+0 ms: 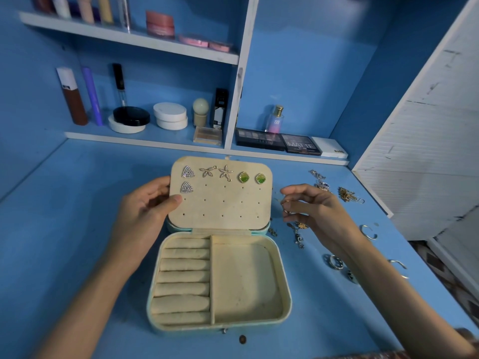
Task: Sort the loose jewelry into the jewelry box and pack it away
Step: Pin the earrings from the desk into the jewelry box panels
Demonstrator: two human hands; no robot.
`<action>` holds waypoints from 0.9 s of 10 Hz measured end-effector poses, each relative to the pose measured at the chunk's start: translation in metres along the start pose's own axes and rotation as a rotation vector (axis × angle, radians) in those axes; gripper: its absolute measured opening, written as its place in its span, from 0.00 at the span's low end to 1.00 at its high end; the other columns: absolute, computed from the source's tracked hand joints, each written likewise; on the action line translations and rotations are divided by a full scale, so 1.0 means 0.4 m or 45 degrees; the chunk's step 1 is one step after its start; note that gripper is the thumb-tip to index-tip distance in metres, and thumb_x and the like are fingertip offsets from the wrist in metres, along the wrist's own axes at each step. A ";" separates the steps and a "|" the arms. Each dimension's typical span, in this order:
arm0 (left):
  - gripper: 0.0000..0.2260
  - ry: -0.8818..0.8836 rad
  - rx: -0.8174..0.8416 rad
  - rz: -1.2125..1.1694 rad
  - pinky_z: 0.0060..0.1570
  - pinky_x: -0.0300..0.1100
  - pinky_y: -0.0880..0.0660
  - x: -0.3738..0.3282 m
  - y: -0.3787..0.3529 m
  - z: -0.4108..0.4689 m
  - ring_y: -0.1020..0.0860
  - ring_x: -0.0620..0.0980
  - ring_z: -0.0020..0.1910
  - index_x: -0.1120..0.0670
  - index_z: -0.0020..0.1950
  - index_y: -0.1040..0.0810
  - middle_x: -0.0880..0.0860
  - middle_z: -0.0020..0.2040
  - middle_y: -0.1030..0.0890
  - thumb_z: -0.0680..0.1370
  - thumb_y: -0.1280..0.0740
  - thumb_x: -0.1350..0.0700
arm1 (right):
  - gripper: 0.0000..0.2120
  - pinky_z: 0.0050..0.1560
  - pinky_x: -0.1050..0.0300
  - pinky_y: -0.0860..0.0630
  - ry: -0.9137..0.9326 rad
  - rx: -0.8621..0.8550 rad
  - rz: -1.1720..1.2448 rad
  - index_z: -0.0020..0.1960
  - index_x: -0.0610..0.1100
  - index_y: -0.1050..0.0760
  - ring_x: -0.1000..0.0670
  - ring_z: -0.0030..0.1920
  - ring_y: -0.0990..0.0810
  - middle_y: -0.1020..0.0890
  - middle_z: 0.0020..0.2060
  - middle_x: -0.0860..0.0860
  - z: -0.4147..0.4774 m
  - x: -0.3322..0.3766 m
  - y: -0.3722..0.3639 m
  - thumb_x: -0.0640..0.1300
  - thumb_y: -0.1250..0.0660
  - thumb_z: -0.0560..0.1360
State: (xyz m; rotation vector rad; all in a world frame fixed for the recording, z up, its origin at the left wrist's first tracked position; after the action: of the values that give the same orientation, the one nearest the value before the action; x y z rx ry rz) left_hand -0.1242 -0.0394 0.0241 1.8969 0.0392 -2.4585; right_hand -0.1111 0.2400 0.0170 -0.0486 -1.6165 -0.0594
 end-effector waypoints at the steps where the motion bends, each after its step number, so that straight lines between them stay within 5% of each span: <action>1: 0.17 0.001 0.002 0.002 0.41 0.24 0.27 0.002 0.000 0.001 0.20 0.33 0.41 0.45 0.47 0.22 0.36 0.39 0.17 0.75 0.34 0.69 | 0.12 0.35 0.60 0.22 -0.007 -0.006 0.013 0.47 0.39 0.21 0.50 0.33 0.21 0.20 0.34 0.47 -0.001 -0.001 0.001 0.26 0.36 0.72; 3: 0.17 0.006 0.006 -0.003 0.42 0.25 0.27 0.004 0.001 0.001 0.20 0.34 0.42 0.45 0.47 0.21 0.37 0.40 0.17 0.75 0.34 0.69 | 0.11 0.47 0.61 0.23 0.094 -0.059 -0.334 0.47 0.44 0.19 0.52 0.40 0.20 0.18 0.36 0.48 -0.007 0.022 0.010 0.30 0.32 0.71; 6: 0.17 0.010 -0.004 0.004 0.43 0.26 0.27 0.010 0.004 0.004 0.19 0.35 0.43 0.45 0.48 0.21 0.37 0.41 0.16 0.75 0.33 0.68 | 0.12 0.39 0.61 0.23 0.186 -0.012 -0.468 0.46 0.42 0.20 0.51 0.33 0.23 0.20 0.34 0.49 -0.020 0.057 -0.005 0.27 0.31 0.69; 9: 0.16 0.013 0.005 0.007 0.42 0.25 0.27 0.008 0.002 0.002 0.19 0.35 0.43 0.45 0.47 0.21 0.37 0.41 0.16 0.75 0.34 0.68 | 0.13 0.42 0.61 0.21 0.206 0.036 -0.513 0.50 0.40 0.21 0.50 0.35 0.20 0.21 0.35 0.46 -0.018 0.056 -0.011 0.26 0.32 0.70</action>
State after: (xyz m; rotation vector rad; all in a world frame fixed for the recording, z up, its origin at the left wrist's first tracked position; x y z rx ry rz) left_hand -0.1258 -0.0404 0.0213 1.9089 0.0288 -2.4470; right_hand -0.1054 0.2349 0.0397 0.2976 -1.4441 -0.3427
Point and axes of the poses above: each hand's wrist, its own z-axis towards the middle knuckle, its own y-axis out of the back of the hand, x = y × z, the point moved 10 cm from there along z, towards the middle knuckle
